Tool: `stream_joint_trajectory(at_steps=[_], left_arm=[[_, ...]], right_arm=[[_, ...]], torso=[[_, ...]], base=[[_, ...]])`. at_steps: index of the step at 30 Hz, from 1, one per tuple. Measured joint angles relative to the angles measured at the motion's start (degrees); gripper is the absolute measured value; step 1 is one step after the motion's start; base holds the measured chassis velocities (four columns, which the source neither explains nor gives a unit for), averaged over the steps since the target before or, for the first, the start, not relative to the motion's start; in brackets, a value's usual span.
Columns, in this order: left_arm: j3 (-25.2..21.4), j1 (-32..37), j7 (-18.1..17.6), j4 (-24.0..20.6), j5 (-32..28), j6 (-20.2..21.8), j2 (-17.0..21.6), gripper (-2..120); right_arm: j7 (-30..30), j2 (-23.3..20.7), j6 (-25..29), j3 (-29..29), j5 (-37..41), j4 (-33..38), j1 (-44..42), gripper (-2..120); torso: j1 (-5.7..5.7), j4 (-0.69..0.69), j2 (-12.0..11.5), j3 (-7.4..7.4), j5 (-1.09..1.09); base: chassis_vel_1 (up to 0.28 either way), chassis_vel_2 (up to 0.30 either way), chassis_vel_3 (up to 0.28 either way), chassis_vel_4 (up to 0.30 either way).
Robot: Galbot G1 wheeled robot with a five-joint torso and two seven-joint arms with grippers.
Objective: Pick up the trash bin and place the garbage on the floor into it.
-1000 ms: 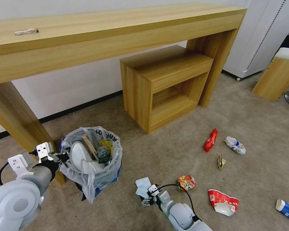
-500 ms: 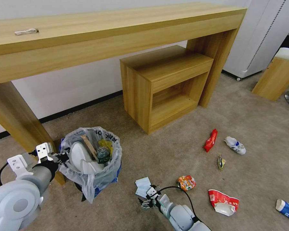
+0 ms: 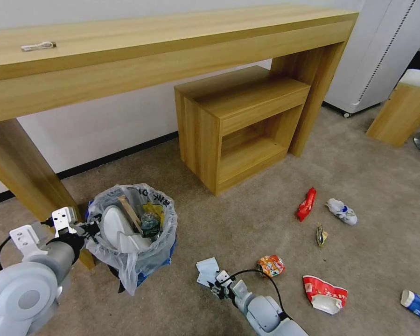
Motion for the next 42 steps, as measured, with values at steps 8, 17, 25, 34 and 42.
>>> stream_joint_trajectory(at_steps=[8, 17, 25, 34, 42], left_arm=[[0.0, 0.0, 0.0, 0.0, 0.2, -0.1, -0.1, 2], [0.4, -0.1, 0.0, 0.3, 0.7, -0.1, -0.2, 2], [0.8, -0.3, 0.4, 0.9, 0.8, -0.2, -0.2, 2], [2.3, -0.9, 0.7, 1.7, -0.1, 0.1, 0.2, 2], [4.4, -0.9, 0.8, 2.0, -0.6, 0.5, 0.5, 2]], right_arm=[[0.3, -0.1, 0.3, -0.2, 0.4, -0.2, 0.1, 12], [1.2, -1.0, 1.4, 0.2, 2.6, 2.9, -0.6, 0], [2.9, -3.7, 2.5, 2.5, 7.9, 12.2, -1.4, 0], [4.1, -8.9, 5.5, 7.8, 16.3, 27.6, -0.5, 0], [1.8, -14.2, 11.1, 11.9, 23.9, 34.5, 0.4, 0]], torso=[[0.00, 0.00, 0.0, 0.00, 0.00], [0.00, 0.00, 0.0, 0.00, 0.00], [0.00, 0.00, 0.0, 0.00, 0.00], [0.00, 0.00, 0.0, 0.00, 0.01], [0.00, 0.00, 0.0, 0.00, 0.01]], base=[[0.000, 0.000, 0.000, 0.000], [0.000, 0.000, 0.000, 0.000], [0.000, 0.000, 0.000, 0.000], [0.000, 0.000, 0.000, 0.000], [0.000, 0.000, 0.000, 0.000]])
